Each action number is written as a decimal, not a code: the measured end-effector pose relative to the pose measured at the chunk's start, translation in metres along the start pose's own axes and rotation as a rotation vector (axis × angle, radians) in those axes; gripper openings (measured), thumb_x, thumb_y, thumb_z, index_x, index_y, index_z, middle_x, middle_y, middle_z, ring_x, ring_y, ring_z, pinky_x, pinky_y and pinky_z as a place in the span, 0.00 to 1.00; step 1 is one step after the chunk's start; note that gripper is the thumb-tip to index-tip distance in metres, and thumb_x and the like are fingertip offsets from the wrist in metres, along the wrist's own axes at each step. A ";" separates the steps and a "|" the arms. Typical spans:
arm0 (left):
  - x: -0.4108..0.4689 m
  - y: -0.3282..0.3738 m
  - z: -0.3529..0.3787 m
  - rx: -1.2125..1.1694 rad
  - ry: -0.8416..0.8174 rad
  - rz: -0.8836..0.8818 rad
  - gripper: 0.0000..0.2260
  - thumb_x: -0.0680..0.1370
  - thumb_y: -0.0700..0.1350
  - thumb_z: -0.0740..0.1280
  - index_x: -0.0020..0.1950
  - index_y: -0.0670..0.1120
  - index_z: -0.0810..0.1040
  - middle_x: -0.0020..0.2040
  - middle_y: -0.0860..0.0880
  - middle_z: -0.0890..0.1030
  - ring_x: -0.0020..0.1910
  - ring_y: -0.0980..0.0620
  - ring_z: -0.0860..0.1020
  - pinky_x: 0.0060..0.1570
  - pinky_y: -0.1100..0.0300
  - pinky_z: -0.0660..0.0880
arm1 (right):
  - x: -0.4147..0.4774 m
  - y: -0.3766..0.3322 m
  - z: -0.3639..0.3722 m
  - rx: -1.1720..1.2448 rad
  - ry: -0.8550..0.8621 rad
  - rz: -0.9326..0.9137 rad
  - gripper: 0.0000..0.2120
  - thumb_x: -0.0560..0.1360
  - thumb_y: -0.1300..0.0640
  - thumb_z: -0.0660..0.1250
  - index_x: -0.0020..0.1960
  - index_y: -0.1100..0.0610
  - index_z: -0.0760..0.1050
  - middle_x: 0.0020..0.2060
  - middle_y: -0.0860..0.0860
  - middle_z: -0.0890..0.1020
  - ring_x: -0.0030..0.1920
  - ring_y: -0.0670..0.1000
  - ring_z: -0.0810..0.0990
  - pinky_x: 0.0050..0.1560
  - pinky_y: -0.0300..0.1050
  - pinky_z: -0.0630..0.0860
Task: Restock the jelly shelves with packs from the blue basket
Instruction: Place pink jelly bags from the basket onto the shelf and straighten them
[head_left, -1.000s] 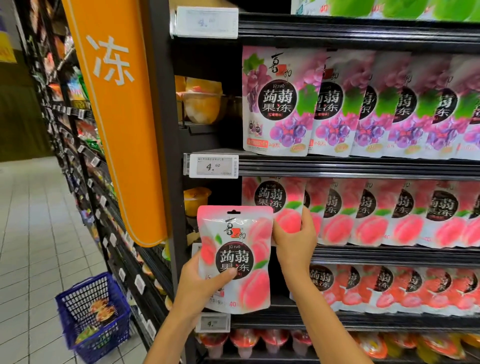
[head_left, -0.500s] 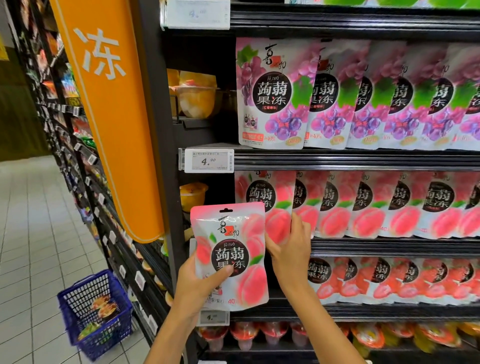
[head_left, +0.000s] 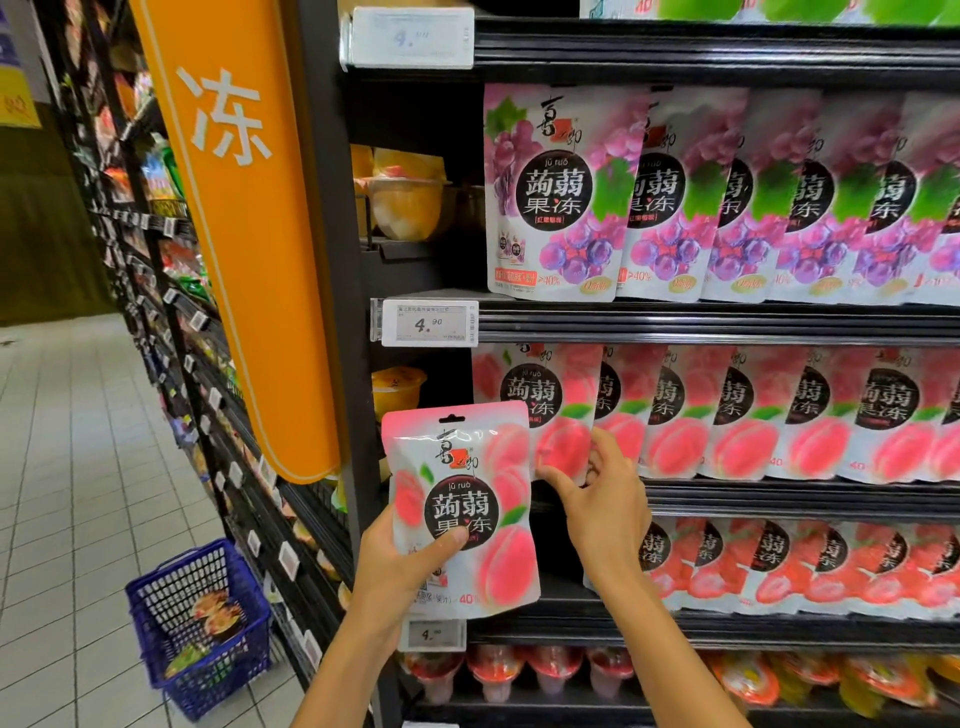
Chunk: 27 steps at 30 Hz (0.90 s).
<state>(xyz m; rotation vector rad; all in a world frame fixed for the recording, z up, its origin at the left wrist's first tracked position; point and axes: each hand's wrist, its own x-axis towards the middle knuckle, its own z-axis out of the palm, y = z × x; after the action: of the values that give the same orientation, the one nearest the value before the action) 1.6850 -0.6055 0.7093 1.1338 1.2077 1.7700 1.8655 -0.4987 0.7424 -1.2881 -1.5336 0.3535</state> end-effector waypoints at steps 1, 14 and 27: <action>0.001 0.000 0.000 0.002 -0.001 0.000 0.25 0.61 0.52 0.80 0.57 0.53 0.81 0.52 0.46 0.86 0.50 0.48 0.84 0.41 0.59 0.81 | 0.000 0.000 0.003 -0.020 0.021 -0.007 0.28 0.68 0.41 0.75 0.66 0.44 0.72 0.47 0.51 0.81 0.44 0.50 0.76 0.40 0.46 0.73; 0.008 0.007 0.001 -0.006 0.045 0.020 0.25 0.62 0.50 0.80 0.57 0.48 0.80 0.51 0.45 0.86 0.50 0.46 0.84 0.43 0.57 0.82 | -0.005 0.006 0.011 -0.088 0.219 -0.155 0.24 0.64 0.42 0.77 0.57 0.49 0.80 0.42 0.45 0.77 0.45 0.49 0.75 0.29 0.39 0.63; 0.006 0.009 0.007 0.001 0.009 0.011 0.24 0.61 0.54 0.80 0.55 0.52 0.82 0.52 0.46 0.85 0.52 0.47 0.84 0.46 0.55 0.81 | -0.004 0.023 0.003 0.042 0.204 -0.032 0.09 0.73 0.49 0.73 0.52 0.48 0.81 0.37 0.42 0.76 0.47 0.48 0.74 0.32 0.35 0.63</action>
<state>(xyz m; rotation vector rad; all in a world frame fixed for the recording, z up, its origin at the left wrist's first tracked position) 1.6881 -0.6008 0.7211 1.1360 1.2096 1.7846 1.8747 -0.4924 0.7220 -1.2265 -1.3659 0.2248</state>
